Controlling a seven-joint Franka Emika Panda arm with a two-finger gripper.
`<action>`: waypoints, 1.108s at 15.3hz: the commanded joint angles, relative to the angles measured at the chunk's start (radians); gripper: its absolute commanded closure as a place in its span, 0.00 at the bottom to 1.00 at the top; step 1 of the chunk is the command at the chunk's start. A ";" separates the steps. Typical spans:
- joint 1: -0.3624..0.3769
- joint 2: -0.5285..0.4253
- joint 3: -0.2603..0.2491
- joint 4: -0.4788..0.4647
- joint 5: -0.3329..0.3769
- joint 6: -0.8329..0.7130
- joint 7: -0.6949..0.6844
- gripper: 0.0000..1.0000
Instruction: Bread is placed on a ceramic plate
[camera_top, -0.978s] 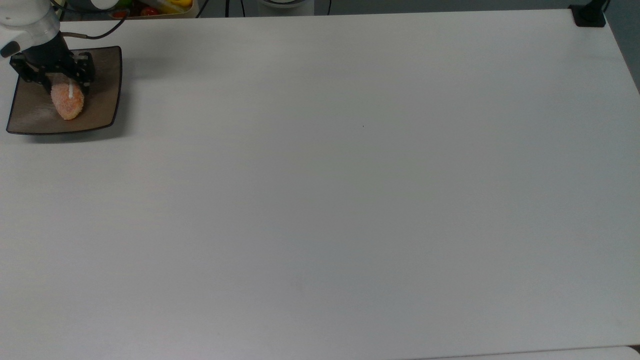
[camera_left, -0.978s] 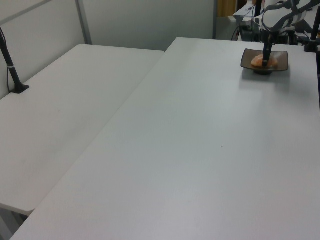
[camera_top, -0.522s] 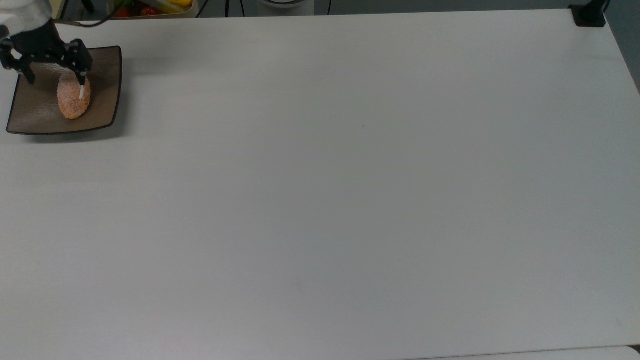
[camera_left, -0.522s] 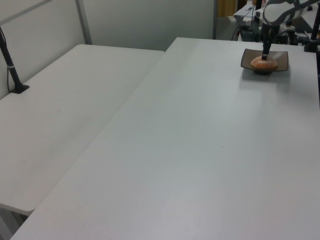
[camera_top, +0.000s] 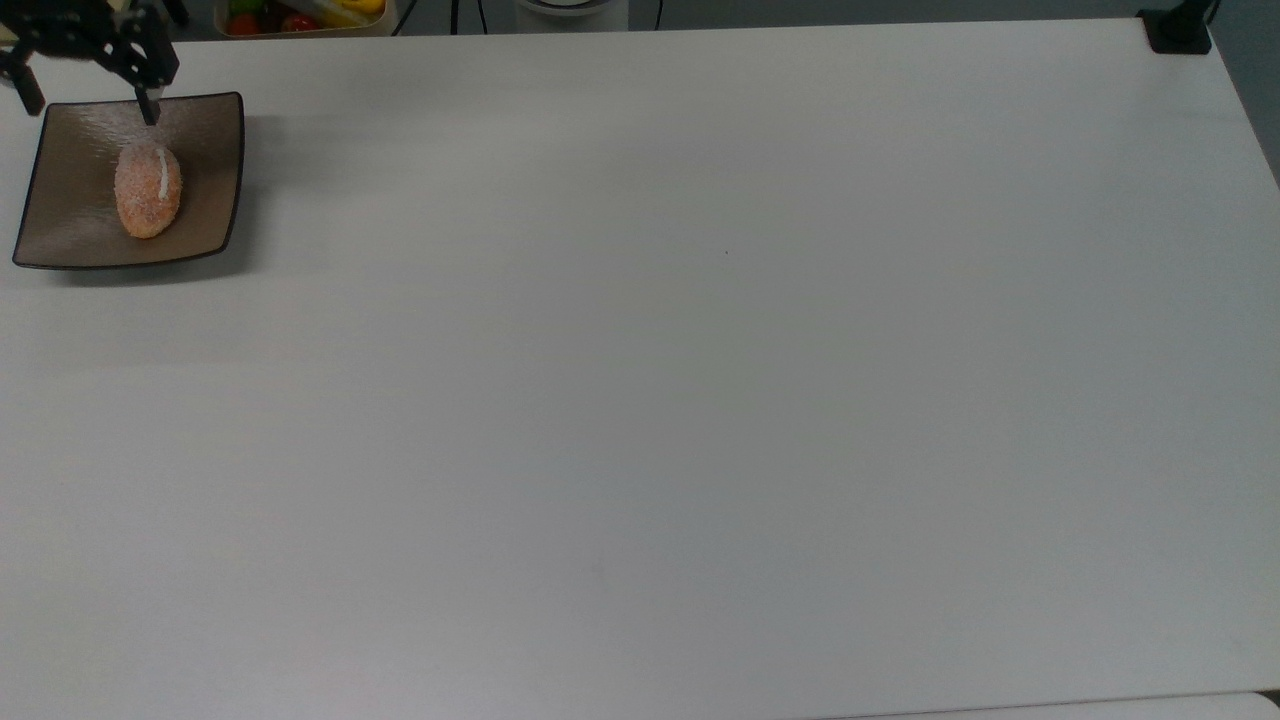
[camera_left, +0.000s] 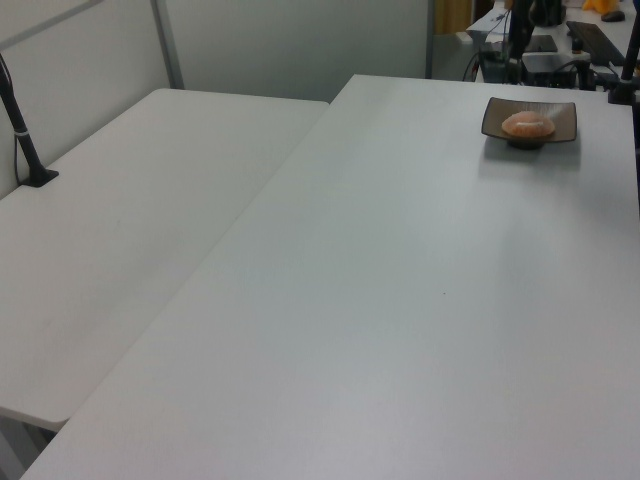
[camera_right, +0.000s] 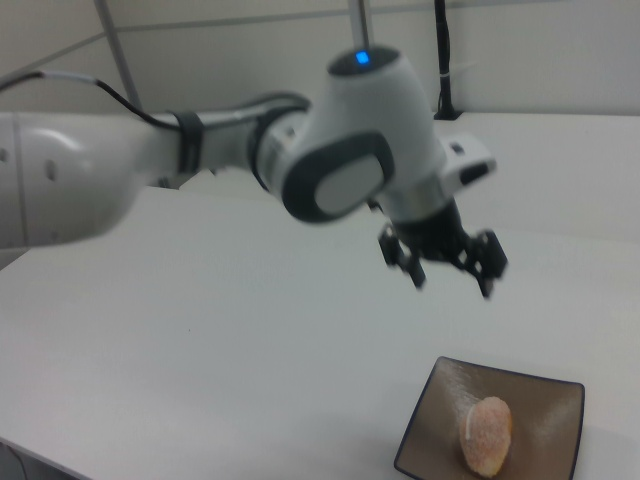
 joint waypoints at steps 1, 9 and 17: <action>0.065 -0.073 -0.010 0.059 0.040 -0.110 0.182 0.00; 0.241 -0.181 0.057 0.182 0.040 -0.464 0.612 0.00; 0.327 -0.192 0.200 0.138 0.040 -0.508 0.728 0.00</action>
